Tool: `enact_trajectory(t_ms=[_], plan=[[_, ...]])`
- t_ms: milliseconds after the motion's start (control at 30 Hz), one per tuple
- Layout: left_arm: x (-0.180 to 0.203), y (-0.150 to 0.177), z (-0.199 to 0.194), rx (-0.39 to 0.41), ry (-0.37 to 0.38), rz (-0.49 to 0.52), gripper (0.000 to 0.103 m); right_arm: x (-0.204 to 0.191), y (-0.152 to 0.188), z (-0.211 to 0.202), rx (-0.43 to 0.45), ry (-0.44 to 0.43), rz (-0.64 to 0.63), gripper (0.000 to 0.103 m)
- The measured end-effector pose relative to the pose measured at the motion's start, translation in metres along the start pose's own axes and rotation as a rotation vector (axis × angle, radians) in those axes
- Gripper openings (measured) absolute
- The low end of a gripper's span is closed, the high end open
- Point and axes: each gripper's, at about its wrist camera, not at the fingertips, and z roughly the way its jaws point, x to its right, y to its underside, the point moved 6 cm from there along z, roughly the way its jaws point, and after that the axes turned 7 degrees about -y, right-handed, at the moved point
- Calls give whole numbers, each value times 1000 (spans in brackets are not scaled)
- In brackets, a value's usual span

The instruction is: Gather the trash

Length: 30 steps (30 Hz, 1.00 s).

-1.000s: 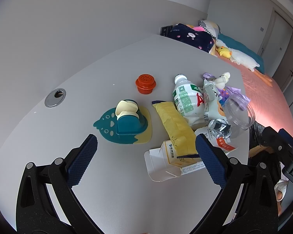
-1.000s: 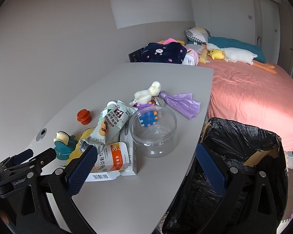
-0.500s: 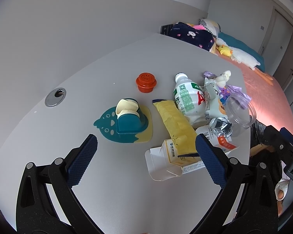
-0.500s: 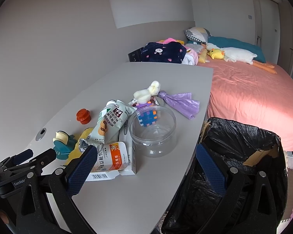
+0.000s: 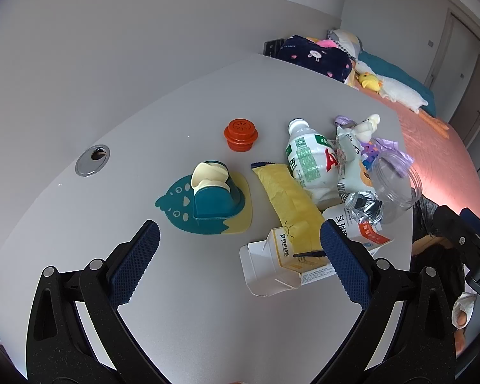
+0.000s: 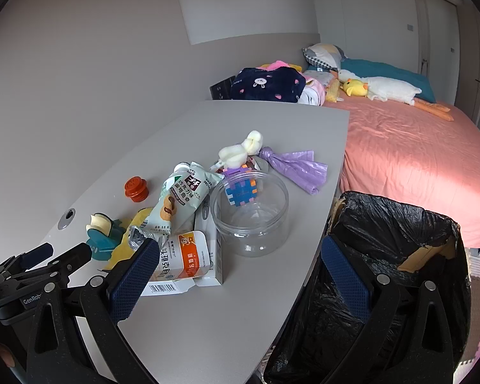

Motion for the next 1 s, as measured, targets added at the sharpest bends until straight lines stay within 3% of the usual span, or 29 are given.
enact_trajectory(t_ms=[1000], plan=[[0, 2, 4, 7, -16, 20, 97, 10, 2, 6, -16, 20, -9, 100]])
